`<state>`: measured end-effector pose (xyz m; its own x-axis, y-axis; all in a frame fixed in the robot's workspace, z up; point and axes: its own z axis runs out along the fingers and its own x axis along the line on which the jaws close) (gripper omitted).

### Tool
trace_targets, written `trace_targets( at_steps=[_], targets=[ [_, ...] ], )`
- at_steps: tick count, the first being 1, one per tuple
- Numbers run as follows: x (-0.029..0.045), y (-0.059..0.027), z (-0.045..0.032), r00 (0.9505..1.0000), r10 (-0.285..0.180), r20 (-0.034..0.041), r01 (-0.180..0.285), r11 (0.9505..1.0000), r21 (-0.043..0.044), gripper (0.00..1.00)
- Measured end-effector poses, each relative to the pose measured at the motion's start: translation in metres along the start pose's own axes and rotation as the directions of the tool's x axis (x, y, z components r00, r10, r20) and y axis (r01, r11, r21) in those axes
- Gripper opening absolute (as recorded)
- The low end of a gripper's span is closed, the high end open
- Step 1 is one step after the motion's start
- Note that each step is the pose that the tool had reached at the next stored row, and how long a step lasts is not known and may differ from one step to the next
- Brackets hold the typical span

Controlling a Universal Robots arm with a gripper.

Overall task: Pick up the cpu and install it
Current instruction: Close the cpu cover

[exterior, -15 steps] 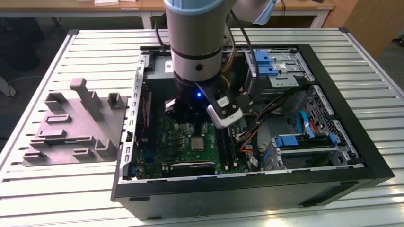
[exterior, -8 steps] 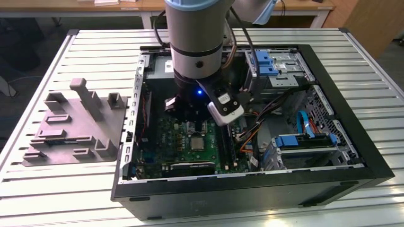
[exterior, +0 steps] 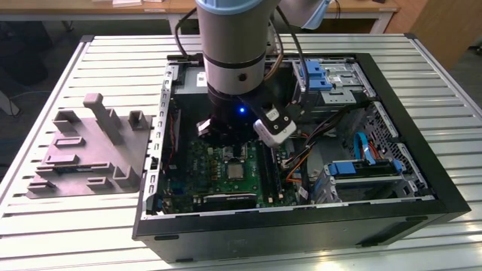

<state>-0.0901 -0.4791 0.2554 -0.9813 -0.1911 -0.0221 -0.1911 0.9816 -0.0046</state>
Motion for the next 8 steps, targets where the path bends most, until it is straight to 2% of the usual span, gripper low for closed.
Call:
trace_targets(
  at_steps=[3,4,6,8],
  targets=[
    [-0.0001,0.0009,0.0005,0.9997,-0.006,-0.022,0.006,1.0,-0.0045,0.11],
    [-0.0002,0.0011,0.0006,0.9996,-0.009,-0.027,0.009,0.9999,-0.0057,0.11],
    [-0.0008,0.001,0.0008,0.9994,-0.021,-0.0285,0.021,0.9998,-0.0065,0.11],
    [-0.0008,0.001,0.0015,0.9981,-0.056,-0.0283,0.055,0.9984,-0.0075,0.11]
  ],
)
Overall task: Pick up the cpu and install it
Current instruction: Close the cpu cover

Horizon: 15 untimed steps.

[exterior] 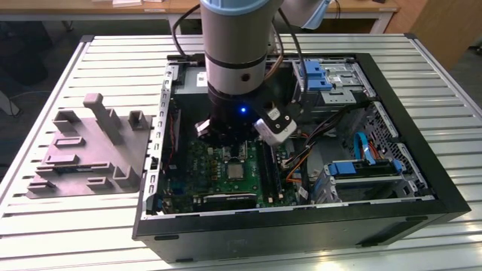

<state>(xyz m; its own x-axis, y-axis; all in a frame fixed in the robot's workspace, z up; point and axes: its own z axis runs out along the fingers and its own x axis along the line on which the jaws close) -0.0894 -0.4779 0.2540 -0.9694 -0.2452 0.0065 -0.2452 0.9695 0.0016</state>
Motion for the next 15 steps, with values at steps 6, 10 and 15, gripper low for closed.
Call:
trace_targets(
  at_steps=[6,10,15],
  targets=[
    [-0.0001,0.0,0.0022,0.994,-0.109,-0.0001,0.109,0.994,0.0006,0.11],
    [-0.0001,0.0,0.0039,0.9834,-0.182,-0.0003,0.182,0.9834,0.0011,0.11],
    [-0.0001,0.0,0.006,0.9626,-0.271,-0.0006,0.271,0.9626,0.0016,0.11]
  ],
)
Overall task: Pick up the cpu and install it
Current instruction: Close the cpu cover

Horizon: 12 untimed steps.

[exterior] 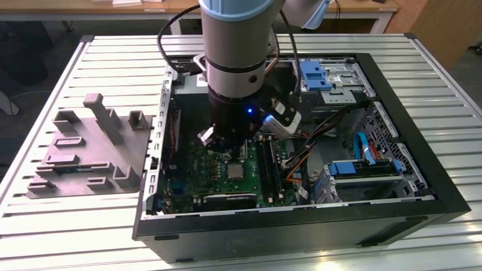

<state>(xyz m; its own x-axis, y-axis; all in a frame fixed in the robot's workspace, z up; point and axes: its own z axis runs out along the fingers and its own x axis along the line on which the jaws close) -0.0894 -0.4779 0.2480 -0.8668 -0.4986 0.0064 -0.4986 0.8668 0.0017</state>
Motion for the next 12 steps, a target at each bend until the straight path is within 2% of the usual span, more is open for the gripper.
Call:
trace_targets(
  at_steps=[3,6,12],
  targets=[
    [0.0,0.0,0.0012,0.9985,-0.054,-0.0001,0.054,0.9985,0.0003,0.11],
    [0.0,0.0,0.0025,0.9942,-0.108,-0.0002,0.108,0.9942,0.0007,0.11],
    [-0.0002,-0.0001,0.0043,0.9783,-0.207,-0.0008,0.207,0.9783,0.0014,0.11]
  ],
)
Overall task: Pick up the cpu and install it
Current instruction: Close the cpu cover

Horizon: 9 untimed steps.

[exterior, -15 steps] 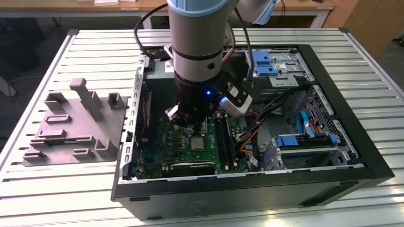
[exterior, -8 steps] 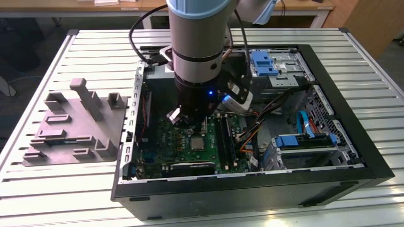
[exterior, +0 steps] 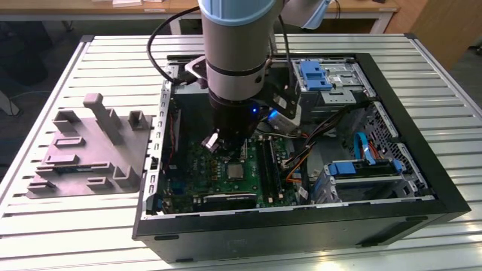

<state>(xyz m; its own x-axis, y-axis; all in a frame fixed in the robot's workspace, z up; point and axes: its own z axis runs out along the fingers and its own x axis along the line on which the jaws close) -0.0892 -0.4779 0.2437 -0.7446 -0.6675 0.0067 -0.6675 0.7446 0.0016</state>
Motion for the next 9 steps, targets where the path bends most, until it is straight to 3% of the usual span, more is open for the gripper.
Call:
trace_targets(
  at_steps=[3,9],
  targets=[
    [-0.0061,-0.0027,0.0003,1.0,-0.004,0.0004,0.004,1.0,-0.0001,0.11],
    [-0.0262,-0.0033,0.0008,1.0,-0.005,0.0,0.005,1.0,-0.0001,0.11]
  ],
)
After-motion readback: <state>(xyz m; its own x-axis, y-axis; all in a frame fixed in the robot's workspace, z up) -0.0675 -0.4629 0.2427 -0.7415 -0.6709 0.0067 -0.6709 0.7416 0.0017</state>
